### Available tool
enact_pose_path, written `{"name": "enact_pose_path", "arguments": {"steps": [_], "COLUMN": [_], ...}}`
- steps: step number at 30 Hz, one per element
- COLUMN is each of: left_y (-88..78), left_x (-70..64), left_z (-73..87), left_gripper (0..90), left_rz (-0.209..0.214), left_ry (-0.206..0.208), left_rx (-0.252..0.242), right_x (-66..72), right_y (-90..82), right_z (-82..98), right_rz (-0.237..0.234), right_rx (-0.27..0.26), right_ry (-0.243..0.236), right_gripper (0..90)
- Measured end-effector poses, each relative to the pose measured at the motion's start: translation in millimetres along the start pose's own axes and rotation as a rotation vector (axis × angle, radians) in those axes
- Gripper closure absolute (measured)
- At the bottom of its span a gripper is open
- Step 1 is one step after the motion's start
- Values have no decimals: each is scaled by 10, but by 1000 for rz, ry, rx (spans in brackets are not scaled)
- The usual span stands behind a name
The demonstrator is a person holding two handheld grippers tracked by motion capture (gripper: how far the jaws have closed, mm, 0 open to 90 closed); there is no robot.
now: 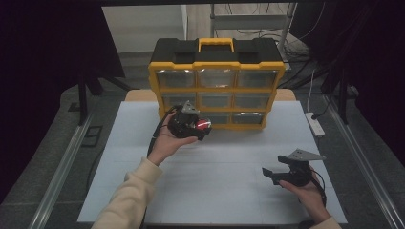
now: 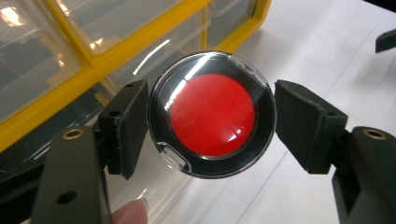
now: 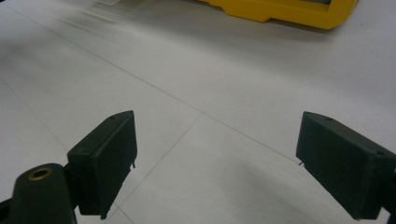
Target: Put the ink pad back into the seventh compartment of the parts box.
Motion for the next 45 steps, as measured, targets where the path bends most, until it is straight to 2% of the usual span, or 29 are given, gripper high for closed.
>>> {"name": "enact_pose_path", "arguments": {"steps": [26,35,45], "left_y": [7,35,-27], "left_x": [388,505,635], "left_z": [-10,35,109], "left_gripper": [302,302,302], "left_rz": [-73,-97,-140], "left_ry": [-88,-114,-144], "left_rx": [-14,3,17], "right_x": [-5,-3,5], "right_y": [2,0,8], "right_z": [-1,1,2], "right_rz": [-2,-3,-5], "right_rx": [1,3,10], "right_ry": [-3,-3,-5], "right_gripper": [127,127,127]}}
Point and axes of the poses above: each handheld gripper's, and its own axes: y roughly forward along the jaws, z roughly out of its underside, x roughly to its left, the point moved 1 cm from there along y, roughly forward along the jaws, and after that the axes turned 8 degrees about -z, right-handed, at the moved point
